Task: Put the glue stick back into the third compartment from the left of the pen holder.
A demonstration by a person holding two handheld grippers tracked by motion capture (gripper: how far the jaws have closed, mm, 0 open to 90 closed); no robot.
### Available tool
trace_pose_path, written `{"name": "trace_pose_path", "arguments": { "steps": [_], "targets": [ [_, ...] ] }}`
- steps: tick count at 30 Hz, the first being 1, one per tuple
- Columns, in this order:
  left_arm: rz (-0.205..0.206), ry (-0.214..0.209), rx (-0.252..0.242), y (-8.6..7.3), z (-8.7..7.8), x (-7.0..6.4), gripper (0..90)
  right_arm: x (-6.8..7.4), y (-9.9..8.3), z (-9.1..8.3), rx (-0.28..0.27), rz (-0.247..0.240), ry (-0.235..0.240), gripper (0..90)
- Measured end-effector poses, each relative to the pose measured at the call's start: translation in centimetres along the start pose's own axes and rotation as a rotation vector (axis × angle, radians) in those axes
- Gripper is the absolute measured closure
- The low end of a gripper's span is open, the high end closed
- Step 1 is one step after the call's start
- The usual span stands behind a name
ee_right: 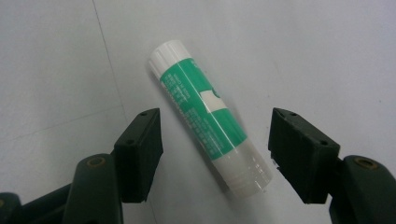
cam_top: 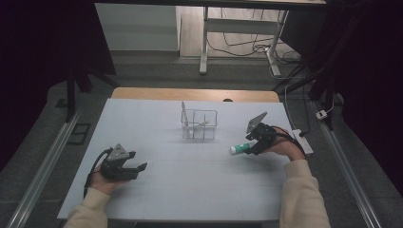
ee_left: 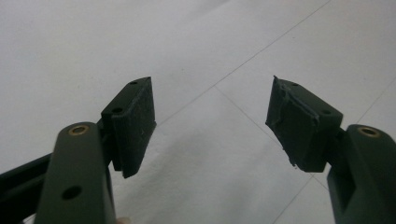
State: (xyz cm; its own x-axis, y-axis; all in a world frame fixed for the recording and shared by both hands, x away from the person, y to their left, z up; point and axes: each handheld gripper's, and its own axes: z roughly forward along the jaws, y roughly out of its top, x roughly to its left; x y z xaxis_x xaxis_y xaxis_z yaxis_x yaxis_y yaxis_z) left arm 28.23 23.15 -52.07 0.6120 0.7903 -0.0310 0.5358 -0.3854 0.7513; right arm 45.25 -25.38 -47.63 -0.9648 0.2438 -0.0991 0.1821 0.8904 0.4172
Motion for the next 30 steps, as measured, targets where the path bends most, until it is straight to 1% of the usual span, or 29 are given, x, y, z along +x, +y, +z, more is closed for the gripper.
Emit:
{"name": "trace_pose_path", "arguments": {
  "steps": [4, 9, 12, 14, 16, 17, 18, 21, 24, 28, 30],
  "targets": [
    [0.003, 0.001, 0.004, 0.0, 0.1, 0.0, 32.5, -0.1, -0.1, 0.4, 0.015, -0.009, 0.004, 35.5],
    [0.002, 0.000, 0.007, 0.0, 0.1, -0.1, 32.4, -0.3, -0.5, 0.9, 0.043, -0.013, 0.019, 38.3],
    [0.001, -0.002, 0.008, 0.0, 0.1, 0.0, 32.4, -0.2, -0.6, 1.1, 0.072, -0.010, 0.019, 40.5],
    [0.003, -0.004, 0.013, 0.0, 0.2, 0.0, 32.3, -0.3, -0.7, 1.3, 0.086, -0.018, 0.017, 42.3],
    [0.002, -0.004, 0.015, -0.1, 0.2, 0.0, 32.3, -0.3, -0.8, 1.6, 0.091, -0.023, 0.025, 44.7],
    [0.001, -0.005, 0.015, -0.1, 0.2, 0.0, 32.0, -0.4, -0.8, 1.6, 0.080, -0.034, 0.029, 46.6],
    [0.000, -0.005, 0.015, -0.1, 0.2, 0.0, 31.8, -0.4, -0.9, 1.5, 0.077, -0.050, 0.027, 48.6],
    [-0.002, -0.003, 0.014, -0.1, 0.2, 0.1, 31.7, -0.4, -1.0, 1.4, 0.065, -0.080, 0.029, 54.5],
    [-0.001, -0.003, 0.015, -0.1, 0.2, 0.1, 31.7, -0.4, -1.1, 1.4, 0.052, -0.118, 0.034, 63.0],
    [-0.001, -0.003, 0.016, -0.1, 0.3, 0.1, 31.7, -0.2, -1.1, 1.3, 0.051, -0.146, 0.037, 64.2],
    [-0.003, -0.002, 0.016, -0.1, 0.3, 0.1, 31.8, -0.2, -1.1, 1.2, 0.048, -0.148, 0.037, 64.3]
  ]
}}
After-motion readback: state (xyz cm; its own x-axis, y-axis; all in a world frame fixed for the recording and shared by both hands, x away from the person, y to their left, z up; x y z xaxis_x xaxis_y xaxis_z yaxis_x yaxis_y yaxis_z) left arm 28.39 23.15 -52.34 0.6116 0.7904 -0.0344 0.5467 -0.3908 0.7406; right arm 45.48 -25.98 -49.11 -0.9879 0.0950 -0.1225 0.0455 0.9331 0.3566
